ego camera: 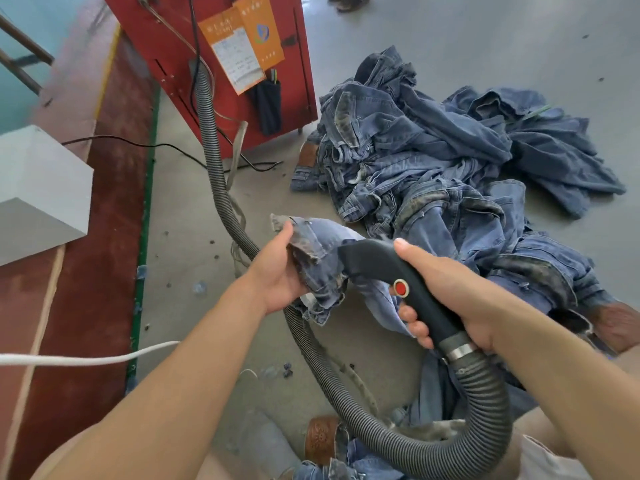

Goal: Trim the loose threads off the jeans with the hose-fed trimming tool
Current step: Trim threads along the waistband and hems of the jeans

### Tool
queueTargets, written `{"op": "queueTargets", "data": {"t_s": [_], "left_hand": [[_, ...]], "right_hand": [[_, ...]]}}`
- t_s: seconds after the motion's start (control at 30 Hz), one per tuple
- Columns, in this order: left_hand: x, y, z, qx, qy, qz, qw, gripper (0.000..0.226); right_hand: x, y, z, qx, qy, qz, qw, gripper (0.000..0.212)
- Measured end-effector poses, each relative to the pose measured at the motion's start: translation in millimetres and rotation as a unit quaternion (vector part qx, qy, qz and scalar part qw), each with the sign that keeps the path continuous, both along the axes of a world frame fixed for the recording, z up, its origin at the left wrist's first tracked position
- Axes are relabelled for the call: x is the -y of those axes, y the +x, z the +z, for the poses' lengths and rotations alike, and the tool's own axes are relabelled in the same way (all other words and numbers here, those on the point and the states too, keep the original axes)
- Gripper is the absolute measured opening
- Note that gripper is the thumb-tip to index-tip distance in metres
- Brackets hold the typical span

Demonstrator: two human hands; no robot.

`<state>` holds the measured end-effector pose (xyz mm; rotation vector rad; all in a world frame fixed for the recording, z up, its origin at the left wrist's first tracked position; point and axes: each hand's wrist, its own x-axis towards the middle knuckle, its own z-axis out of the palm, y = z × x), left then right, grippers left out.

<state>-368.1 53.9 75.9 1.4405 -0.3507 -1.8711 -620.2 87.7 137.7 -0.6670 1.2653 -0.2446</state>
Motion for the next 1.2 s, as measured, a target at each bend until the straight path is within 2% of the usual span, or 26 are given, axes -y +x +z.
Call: {"op": "queueTargets", "data": {"t_s": [0.07, 0.17, 0.2, 0.27, 0.33, 0.37, 0.4, 0.47, 0.6, 0.7, 0.77, 0.83, 0.93, 1.1, 1.2], "left_hand": [[-2.6, -4.0, 4.9, -0.027, -0.027, -0.058, 0.998, 0.062], [-0.1, 4.6, 14.5, -0.021, -0.056, -0.063, 0.996, 0.047], [1.6, 11.7, 14.2, 0.012, -0.056, -0.065, 0.996, 0.047], [2.4, 25.5, 10.7, 0.158, -0.046, -0.111, 0.980, 0.050], [1.2, 34.8, 2.2, 0.327, -0.060, -0.186, 0.925, 0.036], [0.7, 38.2, -2.3, 0.375, -0.075, -0.215, 0.898, 0.029], [0.7, 41.5, -5.5, 0.389, -0.090, -0.228, 0.888, 0.022], [1.1, 47.0, -7.2, 0.343, -0.121, -0.218, 0.906, 0.017], [7.3, 49.8, 1.8, 0.209, -0.165, -0.130, 0.955, 0.020], [9.9, 42.9, 11.3, 0.174, -0.138, -0.107, 0.969, 0.030], [8.3, 38.2, 18.3, 0.123, -0.073, -0.122, 0.982, 0.040], [7.1, 37.8, 23.3, 0.080, -0.025, -0.153, 0.985, 0.054], [6.3, 43.6, 22.3, 0.051, -0.022, -0.163, 0.985, 0.064], [2.3, 44.3, 23.3, 0.015, -0.044, -0.194, 0.980, 0.067], [2.2, 42.0, 26.7, 0.024, -0.046, -0.209, 0.977, 0.066]], "right_hand": [[-0.1, 10.9, -1.6, 0.006, -0.020, 0.001, 1.000, 0.066], [6.0, 16.0, -0.3, 0.013, -0.075, -0.069, 0.995, 0.066], [9.0, 12.8, 1.4, 0.006, -0.091, -0.095, 0.991, 0.066], [13.6, 1.1, 6.1, -0.012, -0.109, -0.116, 0.987, 0.066], [13.9, -12.0, 10.0, -0.034, -0.116, -0.094, 0.988, 0.067], [12.5, -17.1, 10.6, -0.047, -0.120, -0.079, 0.989, 0.068], [10.7, -20.8, 10.4, -0.059, -0.125, -0.061, 0.988, 0.069], [6.5, -24.0, 8.6, -0.079, -0.145, -0.010, 0.986, 0.070], [1.3, -24.9, 7.7, -0.104, -0.186, 0.084, 0.973, 0.082], [-0.4, -30.0, 9.7, -0.121, -0.208, 0.125, 0.963, 0.091], [-0.3, -33.2, 13.7, -0.136, -0.224, 0.141, 0.955, 0.088], [1.2, -36.9, 17.2, -0.146, -0.232, 0.147, 0.950, 0.086], [3.4, -43.4, 20.6, -0.164, -0.235, 0.172, 0.942, 0.082], [7.9, -40.5, 12.9, -0.223, -0.270, 0.265, 0.898, 0.076], [11.3, -18.4, 8.1, -0.215, -0.301, 0.312, 0.875, 0.070]]}}
